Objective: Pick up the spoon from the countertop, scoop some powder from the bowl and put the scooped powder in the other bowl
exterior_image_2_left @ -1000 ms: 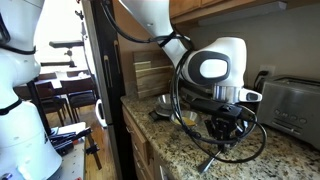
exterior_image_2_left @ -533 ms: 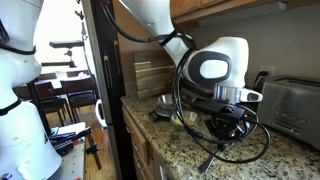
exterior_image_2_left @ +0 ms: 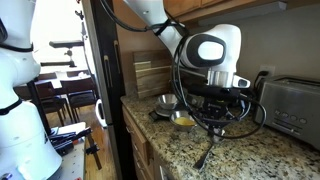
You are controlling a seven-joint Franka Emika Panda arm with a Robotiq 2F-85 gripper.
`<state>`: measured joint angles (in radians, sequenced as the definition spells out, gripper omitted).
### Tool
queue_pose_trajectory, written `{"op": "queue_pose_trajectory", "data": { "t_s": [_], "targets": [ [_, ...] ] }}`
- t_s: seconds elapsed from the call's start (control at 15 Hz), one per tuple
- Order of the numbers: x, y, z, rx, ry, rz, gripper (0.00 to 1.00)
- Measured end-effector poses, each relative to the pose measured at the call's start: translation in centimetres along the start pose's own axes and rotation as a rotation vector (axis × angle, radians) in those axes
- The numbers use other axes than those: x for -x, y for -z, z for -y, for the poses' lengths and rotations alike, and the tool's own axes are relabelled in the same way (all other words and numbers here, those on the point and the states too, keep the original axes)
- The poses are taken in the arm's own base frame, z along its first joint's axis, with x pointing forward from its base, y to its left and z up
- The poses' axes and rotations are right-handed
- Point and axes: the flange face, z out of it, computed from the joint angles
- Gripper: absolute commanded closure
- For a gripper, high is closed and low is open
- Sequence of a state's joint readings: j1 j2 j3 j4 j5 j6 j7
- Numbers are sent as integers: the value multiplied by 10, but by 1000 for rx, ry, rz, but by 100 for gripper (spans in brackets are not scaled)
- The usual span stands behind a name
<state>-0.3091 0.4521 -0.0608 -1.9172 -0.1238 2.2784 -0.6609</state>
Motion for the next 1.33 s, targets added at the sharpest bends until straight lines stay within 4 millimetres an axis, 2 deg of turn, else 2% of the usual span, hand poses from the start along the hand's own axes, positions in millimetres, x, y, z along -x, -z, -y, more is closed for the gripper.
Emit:
{"op": "queue_pose_trajectory", "data": {
  "t_s": [0.07,0.13,0.27,0.87,1.0,1.33],
  "targets": [
    [-1,8,3,12,17,11,91],
    [-2,14,6,21,29,16,67],
    [-2,17,6,30,35,20,64],
    [9,1,-2,21,-4,-8,6],
    [11,-3,-4,24,-17,-34,0],
    [14,-19,-9,12,-36,-67,0]
  ]
}}
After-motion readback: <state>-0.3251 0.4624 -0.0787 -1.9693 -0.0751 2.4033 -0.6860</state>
